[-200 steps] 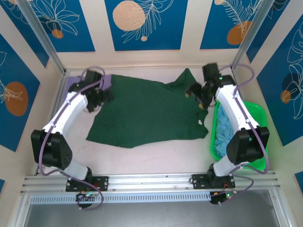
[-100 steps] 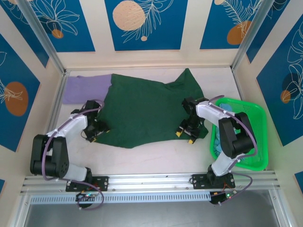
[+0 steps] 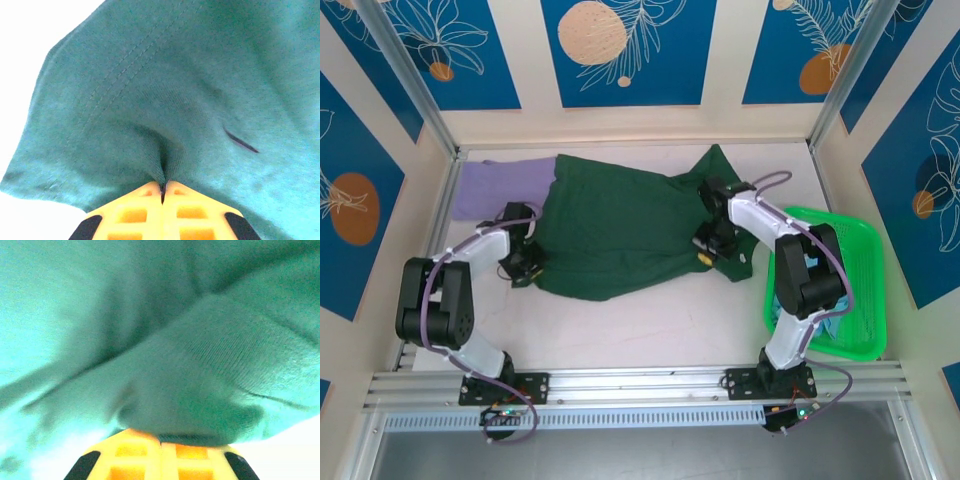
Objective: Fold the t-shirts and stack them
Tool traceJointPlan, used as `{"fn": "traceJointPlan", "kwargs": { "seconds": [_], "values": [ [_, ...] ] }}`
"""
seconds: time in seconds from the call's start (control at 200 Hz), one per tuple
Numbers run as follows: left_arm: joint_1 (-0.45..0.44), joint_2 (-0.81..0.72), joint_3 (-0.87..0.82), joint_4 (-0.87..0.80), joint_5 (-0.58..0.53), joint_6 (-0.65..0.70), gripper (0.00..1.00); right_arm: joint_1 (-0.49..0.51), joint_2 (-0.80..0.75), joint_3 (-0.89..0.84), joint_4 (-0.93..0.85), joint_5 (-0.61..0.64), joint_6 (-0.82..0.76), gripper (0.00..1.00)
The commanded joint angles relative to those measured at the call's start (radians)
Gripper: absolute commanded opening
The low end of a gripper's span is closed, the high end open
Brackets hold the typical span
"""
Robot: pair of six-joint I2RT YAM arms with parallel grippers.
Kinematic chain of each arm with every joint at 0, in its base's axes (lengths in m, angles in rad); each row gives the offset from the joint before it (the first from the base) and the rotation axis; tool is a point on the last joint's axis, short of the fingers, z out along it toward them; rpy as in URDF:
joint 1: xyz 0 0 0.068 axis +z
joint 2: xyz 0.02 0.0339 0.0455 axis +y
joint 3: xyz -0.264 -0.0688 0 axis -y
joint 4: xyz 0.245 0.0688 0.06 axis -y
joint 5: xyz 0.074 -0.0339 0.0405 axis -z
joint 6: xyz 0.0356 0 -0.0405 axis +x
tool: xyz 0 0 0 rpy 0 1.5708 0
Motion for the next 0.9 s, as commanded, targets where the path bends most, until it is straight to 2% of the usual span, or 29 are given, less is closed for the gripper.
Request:
{"fn": "traceJointPlan", "kwargs": {
  "seconds": [0.0, 0.18, 0.21, 0.245, 0.27, 0.32, 0.375, 0.415, 0.45, 0.59, 0.64, 0.705, 0.78, 0.84, 0.895],
  "values": [
    [0.006, 0.011, 0.123, -0.101, -0.076, -0.005, 0.0, -0.005, 0.112, 0.242, -0.095, 0.073, -0.029, 0.0],
    [0.006, 0.084, 0.219, -0.163, -0.071, -0.038, 0.0, -0.016, 0.494, 0.719, -0.216, 0.096, -0.064, 0.0],
    [0.006, 0.093, 0.224, -0.162, -0.063, -0.044, 0.0, -0.024, 0.558, 0.805, -0.243, 0.087, -0.073, 0.05],
    [0.006, 0.101, 0.227, -0.158, -0.051, -0.049, 0.0, -0.034, 0.648, 0.919, -0.286, 0.061, -0.078, 0.22],
    [0.006, 0.107, 0.234, -0.159, -0.046, -0.049, 0.0, -0.04, 0.694, 0.986, -0.325, 0.044, -0.081, 0.29],
    [0.005, 0.118, 0.245, -0.162, -0.04, -0.042, 0.0, -0.052, 0.748, 1.089, -0.394, 0.013, -0.083, 0.38],
    [0.007, 0.13, 0.257, -0.173, -0.043, -0.03, 0.0, -0.05, 0.731, 1.107, -0.418, 0.018, -0.097, 0.48],
    [0.005, 0.135, 0.264, -0.175, -0.047, -0.02, 0.0, -0.041, 0.661, 1.04, -0.369, 0.019, -0.124, 0.55],
    [0.006, 0.137, 0.266, -0.176, -0.048, -0.012, 0.0, -0.028, 0.556, 0.899, -0.276, -0.011, -0.157, 0.59],
    [0.006, 0.142, 0.266, -0.172, -0.051, 0.013, 0.01, -0.007, 0.18, 0.397, 0.04, -0.159, -0.145, 0.65],
    [0.009, 0.145, 0.27, -0.176, -0.051, 0.02, 0.07, -0.002, 0.063, 0.203, 0.135, -0.22, -0.11, 0.65],
    [0.014, 0.144, 0.275, -0.18, -0.045, 0.029, 0.16, 0.008, -0.029, 0.032, 0.199, -0.271, -0.088, 0.65],
    [0.026, 0.146, 0.285, -0.19, -0.042, 0.039, 0.33, 0.031, -0.095, -0.094, 0.24, -0.3, -0.095, 0.65],
    [0.041, 0.145, 0.294, -0.2, -0.038, 0.047, 0.43, 0.065, -0.128, -0.176, 0.266, -0.315, -0.089, 0.65],
    [0.06, 0.141, 0.299, -0.206, -0.037, 0.051, 0.47, 0.091, -0.127, -0.206, 0.265, -0.312, -0.087, 0.63]
  ]
}}
